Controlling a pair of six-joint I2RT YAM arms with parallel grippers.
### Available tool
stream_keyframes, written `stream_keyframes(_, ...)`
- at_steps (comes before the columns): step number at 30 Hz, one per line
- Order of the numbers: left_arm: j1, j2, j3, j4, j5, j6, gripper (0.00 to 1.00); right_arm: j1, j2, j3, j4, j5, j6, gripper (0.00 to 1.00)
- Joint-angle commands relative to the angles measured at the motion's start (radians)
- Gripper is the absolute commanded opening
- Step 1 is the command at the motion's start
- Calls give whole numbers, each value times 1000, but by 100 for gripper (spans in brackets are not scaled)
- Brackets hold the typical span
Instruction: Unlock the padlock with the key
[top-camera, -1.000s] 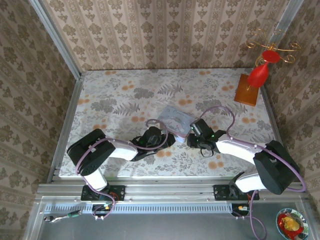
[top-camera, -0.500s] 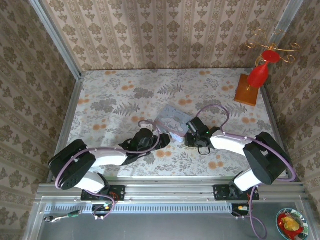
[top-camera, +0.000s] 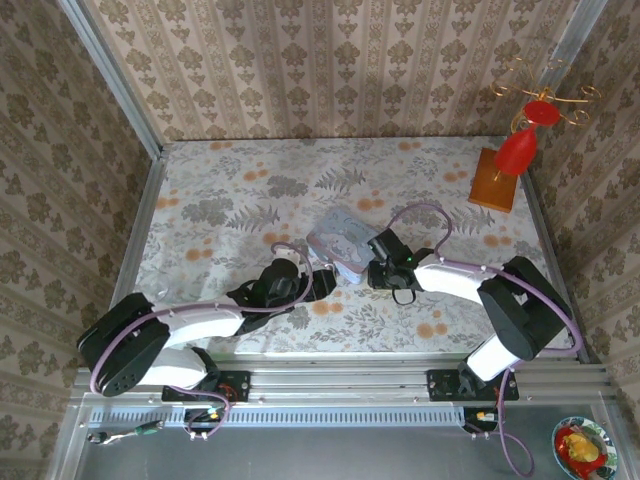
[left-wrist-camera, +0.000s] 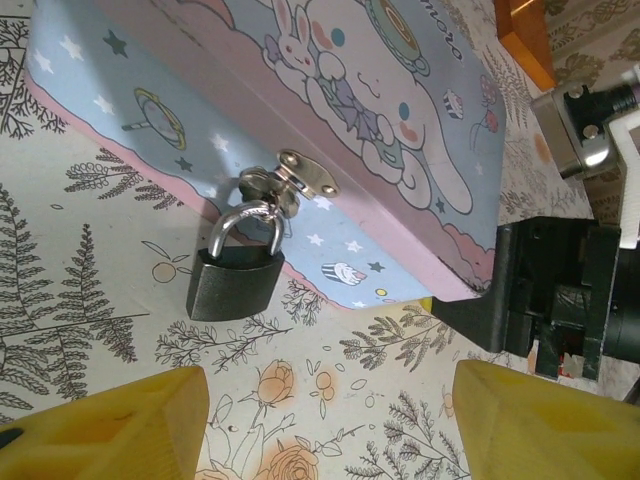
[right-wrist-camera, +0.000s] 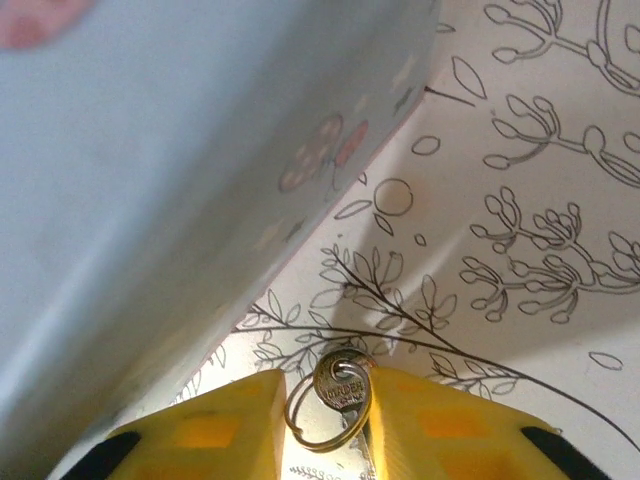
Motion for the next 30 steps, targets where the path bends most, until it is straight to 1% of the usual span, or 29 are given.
stream_keyframes(1,7,-28,-16,-40,-16,35,67,-4,11,22,-29,35,-16,25)
stream_keyframes(8,15,-46,-16,-69,-18,50,67,-4,-28,6,-25,34,-15,15)
stream_keyframes(10,19,-52,-11,-78,-14,58,67,-4,-43,1,-25,33,-21,9)
stream_keyframes(12,22,-62,-5,-86,-5,73,67,-4,-76,-9,-27,22,-28,6)
stream_keyframes(14,23,-78,2,-92,7,102,67,-4,-139,-24,-40,-2,-32,4)
stream_keyframes(17,21,-110,36,-133,33,192,66,-2,-292,-57,-48,-88,-48,3)
stream_keyframes(20,22,-137,73,-173,68,269,66,-1,-426,-88,-36,-218,-73,1)
stream_keyframes(23,11,-168,92,-130,152,372,63,1,-537,-114,-13,-323,-85,0)
stream_keyframes(27,-59,-216,108,-107,159,561,62,6,-646,-110,-27,-406,-92,0)
stream_keyframes(29,-86,-220,110,-87,191,649,62,11,-686,-94,-40,-445,-98,0)
stream_keyframes(30,-94,-219,101,-48,227,706,60,15,-705,-85,-46,-462,-98,0)
